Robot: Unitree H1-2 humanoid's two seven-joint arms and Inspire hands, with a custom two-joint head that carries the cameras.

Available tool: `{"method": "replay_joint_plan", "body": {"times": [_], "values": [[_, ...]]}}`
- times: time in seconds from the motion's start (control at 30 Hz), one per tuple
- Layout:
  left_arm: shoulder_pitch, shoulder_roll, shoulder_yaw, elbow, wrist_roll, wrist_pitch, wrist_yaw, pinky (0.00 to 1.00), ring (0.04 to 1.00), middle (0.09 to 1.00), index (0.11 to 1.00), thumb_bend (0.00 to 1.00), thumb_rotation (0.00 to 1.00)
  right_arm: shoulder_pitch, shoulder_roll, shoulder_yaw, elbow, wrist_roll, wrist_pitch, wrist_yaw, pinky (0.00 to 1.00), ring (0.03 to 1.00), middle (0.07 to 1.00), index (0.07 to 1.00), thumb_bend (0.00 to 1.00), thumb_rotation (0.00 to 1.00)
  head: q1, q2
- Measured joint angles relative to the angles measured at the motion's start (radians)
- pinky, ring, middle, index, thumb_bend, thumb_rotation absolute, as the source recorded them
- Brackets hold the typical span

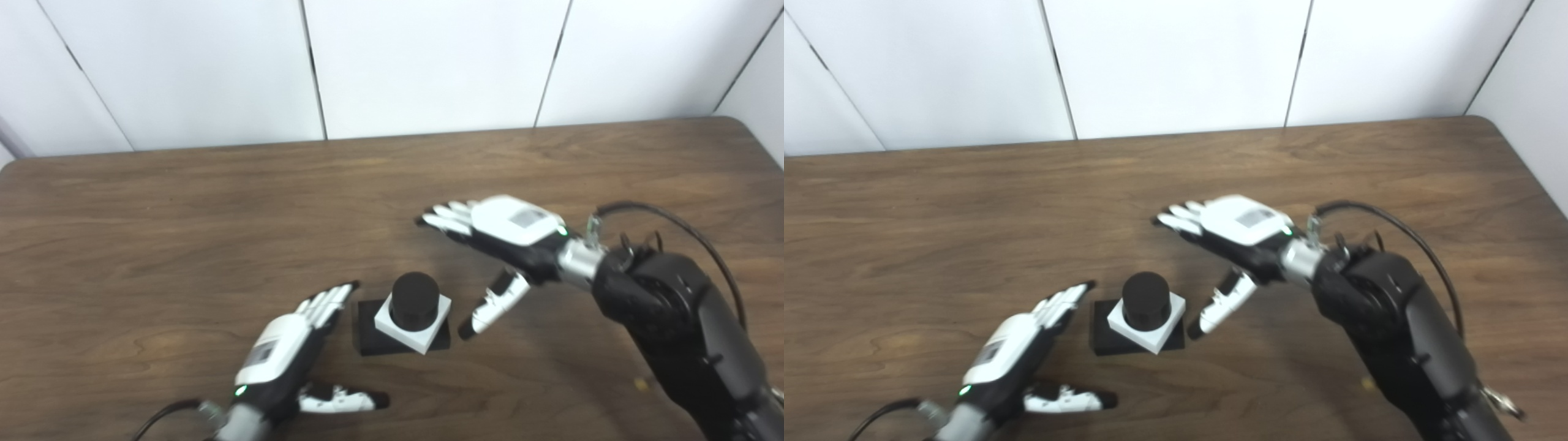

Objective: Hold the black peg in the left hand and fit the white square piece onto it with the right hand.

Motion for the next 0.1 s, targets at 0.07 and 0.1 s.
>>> {"method": "replay_joint_plan", "body": {"times": [0.07,0.1], "values": [[0.027,-0.02,0.058,-0.005,-0.071,-0.012,0.037,0.94,1.0,1.0,1.0,1.0,0.56,0.045,0.007,-0.048,0.007,0.072,0.02,-0.035,0.95,1.0,1.0,1.0,0.8,0.99,0.006,0.002],[0.039,-0.039,0.094,-0.005,-0.12,-0.014,0.062,0.95,1.0,1.0,1.0,1.0,0.56,0.077,0.019,-0.086,0.013,0.116,0.034,-0.061,0.93,1.0,1.0,1.0,0.79,0.99,0.003,0.002]]}}
